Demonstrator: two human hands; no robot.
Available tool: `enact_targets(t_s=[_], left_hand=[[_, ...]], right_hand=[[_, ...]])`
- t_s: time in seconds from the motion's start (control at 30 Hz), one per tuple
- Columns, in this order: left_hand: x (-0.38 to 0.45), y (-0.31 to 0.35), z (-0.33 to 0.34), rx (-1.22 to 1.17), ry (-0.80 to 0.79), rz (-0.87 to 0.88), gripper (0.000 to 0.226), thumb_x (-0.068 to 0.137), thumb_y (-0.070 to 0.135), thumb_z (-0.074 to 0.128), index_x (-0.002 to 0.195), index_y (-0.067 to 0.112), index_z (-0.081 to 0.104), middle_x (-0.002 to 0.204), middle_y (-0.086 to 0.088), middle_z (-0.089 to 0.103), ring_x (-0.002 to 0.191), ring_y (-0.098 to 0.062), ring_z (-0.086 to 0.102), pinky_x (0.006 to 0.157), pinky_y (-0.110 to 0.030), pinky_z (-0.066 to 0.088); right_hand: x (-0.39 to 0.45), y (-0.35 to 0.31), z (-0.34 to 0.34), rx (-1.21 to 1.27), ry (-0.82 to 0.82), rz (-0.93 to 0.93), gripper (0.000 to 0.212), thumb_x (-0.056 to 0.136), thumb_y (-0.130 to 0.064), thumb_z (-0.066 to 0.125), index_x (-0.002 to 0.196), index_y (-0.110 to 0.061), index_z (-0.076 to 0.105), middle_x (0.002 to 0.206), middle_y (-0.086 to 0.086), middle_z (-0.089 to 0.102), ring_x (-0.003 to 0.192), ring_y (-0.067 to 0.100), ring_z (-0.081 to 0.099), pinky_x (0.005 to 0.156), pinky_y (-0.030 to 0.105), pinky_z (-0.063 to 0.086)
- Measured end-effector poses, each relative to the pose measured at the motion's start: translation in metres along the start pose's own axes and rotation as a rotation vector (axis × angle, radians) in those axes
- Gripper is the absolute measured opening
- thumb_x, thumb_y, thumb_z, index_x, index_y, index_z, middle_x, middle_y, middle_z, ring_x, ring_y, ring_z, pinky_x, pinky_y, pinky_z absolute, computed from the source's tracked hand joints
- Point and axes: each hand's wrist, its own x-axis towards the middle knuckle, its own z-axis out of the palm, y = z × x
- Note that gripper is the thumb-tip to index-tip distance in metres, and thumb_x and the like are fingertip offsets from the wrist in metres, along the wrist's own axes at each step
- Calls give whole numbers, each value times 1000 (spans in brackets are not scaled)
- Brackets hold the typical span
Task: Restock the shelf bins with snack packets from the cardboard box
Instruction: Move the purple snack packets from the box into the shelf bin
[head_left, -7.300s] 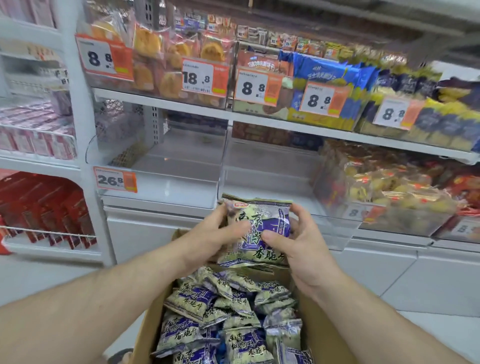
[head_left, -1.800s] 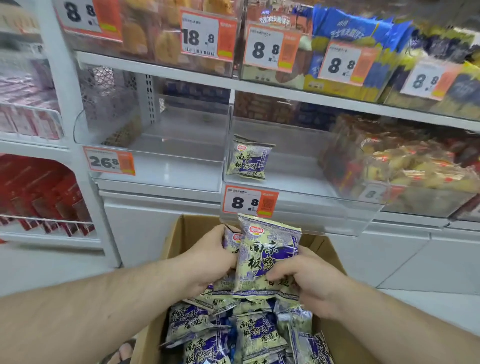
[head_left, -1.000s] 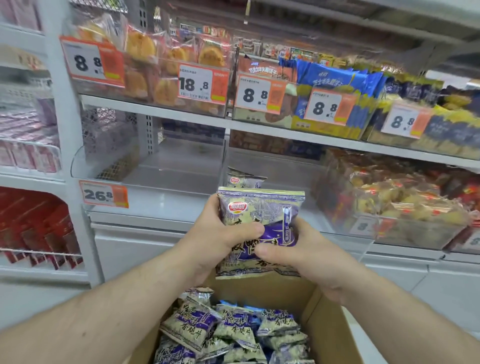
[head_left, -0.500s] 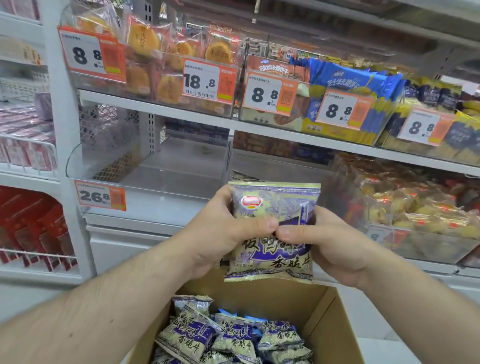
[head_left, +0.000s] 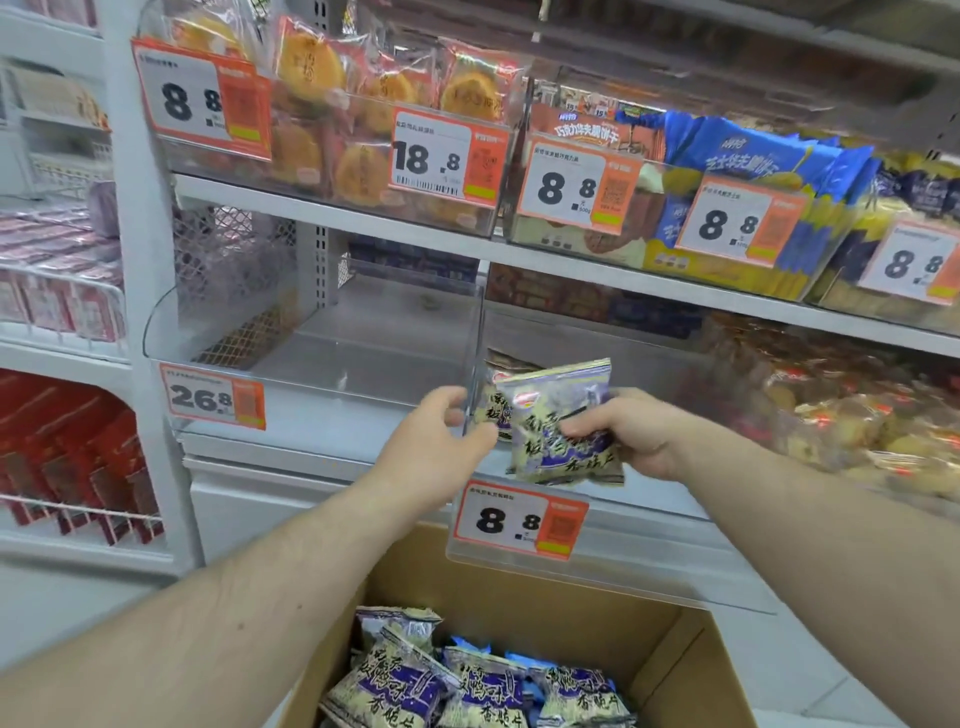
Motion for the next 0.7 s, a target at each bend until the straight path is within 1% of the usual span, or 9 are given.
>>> enact_targets(t_s=[0.07, 0.13, 0.23, 0.27, 0.37, 0.43, 0.57, 0.63, 0.7], left_hand=[[3, -3, 4, -11, 8, 14, 40, 93, 21, 58, 130, 32, 51, 124, 11, 59, 103, -12, 61, 75, -25, 47], [5, -7, 5, 5, 9, 24, 42, 90, 15, 56, 127, 33, 55, 119, 11, 63, 102, -15, 64, 82, -30, 53], [8, -11, 4, 19, 5, 39, 45, 91, 16, 55, 131, 35, 54, 116, 10, 65, 101, -17, 64, 78, -26, 49], [9, -10, 4, 19, 4, 44, 42, 92, 18, 55, 129, 38, 55, 114, 12, 64, 98, -15, 64, 72, -24, 47], [13, -10, 2, -6, -11, 47, 42, 91, 18, 56, 125, 41, 57, 112, 14, 64, 82, -12, 59, 56, -20, 39], [15, -11, 3, 5, -5, 52, 42, 89, 17, 56, 124, 40, 58, 110, 14, 64, 79, -12, 57, 56, -21, 38], [13, -9, 4, 8, 13, 46, 42, 88, 19, 58, 123, 42, 59, 105, 17, 66, 86, -5, 63, 57, -18, 42], [12, -9, 3, 4, 6, 49, 44, 87, 17, 58, 123, 43, 59, 102, 19, 66, 84, -5, 64, 56, -19, 43], [11, -7, 2, -10, -2, 50, 45, 88, 15, 57, 123, 42, 59, 100, 21, 66, 81, -4, 64, 52, -15, 44]], right_hand=[[22, 11, 14, -44, 10, 10, 59, 62, -6, 85, 117, -5, 62, 100, 11, 75, 100, 32, 70, 97, 48, 51], [38, 20, 23, -61, -2, 6, 55, 66, -8, 86, 116, -8, 64, 102, 7, 75, 105, 30, 68, 96, 45, 49], [56, 26, 24, -102, -1, 52, 106, 30, -38, 100, 123, -12, 56, 111, 5, 72, 102, 23, 69, 87, 40, 53], [58, 26, 24, -129, 9, 67, 111, 25, -46, 99, 123, -15, 54, 115, 4, 69, 103, 22, 67, 89, 41, 51], [60, 18, 25, -181, 30, 118, 79, 56, -40, 93, 119, -15, 53, 111, 2, 68, 102, 20, 65, 90, 43, 46], [63, 16, 26, -177, 17, 111, 70, 61, -34, 92, 119, -11, 60, 104, 4, 74, 98, 20, 69, 93, 43, 50], [63, 15, 32, -41, -59, 134, 41, 78, -9, 79, 115, -1, 64, 102, 9, 75, 102, 23, 67, 104, 42, 45], [63, 14, 32, -13, -146, 163, 46, 75, -9, 80, 117, -2, 64, 111, 8, 72, 114, 23, 62, 112, 43, 37], [64, 15, 31, -59, -198, 198, 69, 57, -16, 88, 121, -5, 62, 124, 7, 66, 127, 23, 52, 118, 44, 24]])
